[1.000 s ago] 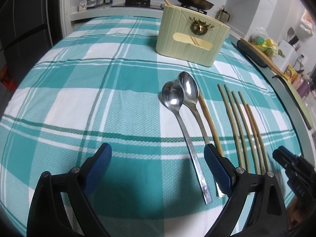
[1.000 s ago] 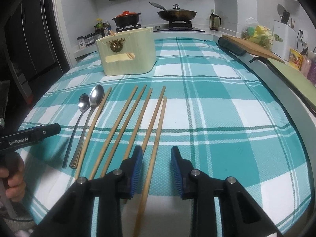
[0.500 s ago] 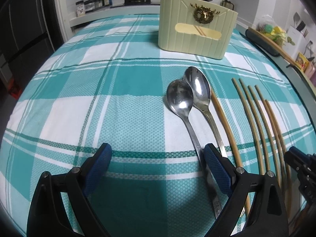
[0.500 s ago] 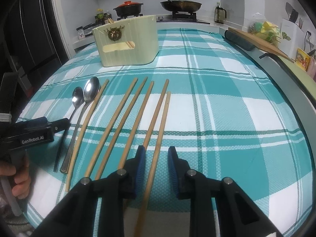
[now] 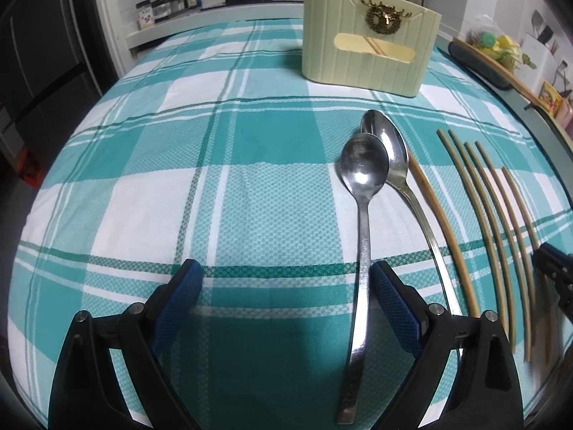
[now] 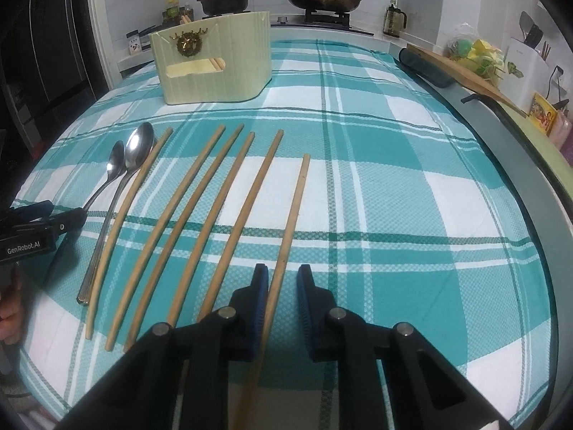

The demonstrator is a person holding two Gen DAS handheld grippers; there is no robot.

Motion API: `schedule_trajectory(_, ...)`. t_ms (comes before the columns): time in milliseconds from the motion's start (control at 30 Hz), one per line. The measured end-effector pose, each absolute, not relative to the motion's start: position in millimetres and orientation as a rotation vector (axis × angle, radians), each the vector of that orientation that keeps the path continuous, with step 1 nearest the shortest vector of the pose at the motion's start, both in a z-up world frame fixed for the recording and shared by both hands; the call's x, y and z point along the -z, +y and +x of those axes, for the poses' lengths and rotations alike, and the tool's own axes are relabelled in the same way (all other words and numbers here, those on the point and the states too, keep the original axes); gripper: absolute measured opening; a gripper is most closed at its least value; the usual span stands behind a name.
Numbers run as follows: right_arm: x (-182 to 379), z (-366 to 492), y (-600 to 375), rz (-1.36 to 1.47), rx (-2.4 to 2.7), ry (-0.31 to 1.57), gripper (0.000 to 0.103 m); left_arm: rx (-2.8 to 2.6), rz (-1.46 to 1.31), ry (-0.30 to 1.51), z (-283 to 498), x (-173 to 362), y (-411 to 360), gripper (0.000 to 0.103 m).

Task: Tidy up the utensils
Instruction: 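Grasp a steel spoon with the left tool while the right tool grasps a chopstick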

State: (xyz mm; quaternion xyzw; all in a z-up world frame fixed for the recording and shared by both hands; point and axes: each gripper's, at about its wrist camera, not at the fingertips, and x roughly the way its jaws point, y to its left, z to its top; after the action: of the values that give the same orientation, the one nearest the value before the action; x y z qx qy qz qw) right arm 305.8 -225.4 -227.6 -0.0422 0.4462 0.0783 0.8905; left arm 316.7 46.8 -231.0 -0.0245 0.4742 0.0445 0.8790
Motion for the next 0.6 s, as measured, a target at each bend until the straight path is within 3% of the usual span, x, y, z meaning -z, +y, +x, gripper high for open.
schedule_trajectory(600, 225.2, 365.9, -222.9, -0.112, -0.239, 1.024, 0.021, 0.104, 0.018, 1.014, 381.1, 231.0, 35.4, 0.094)
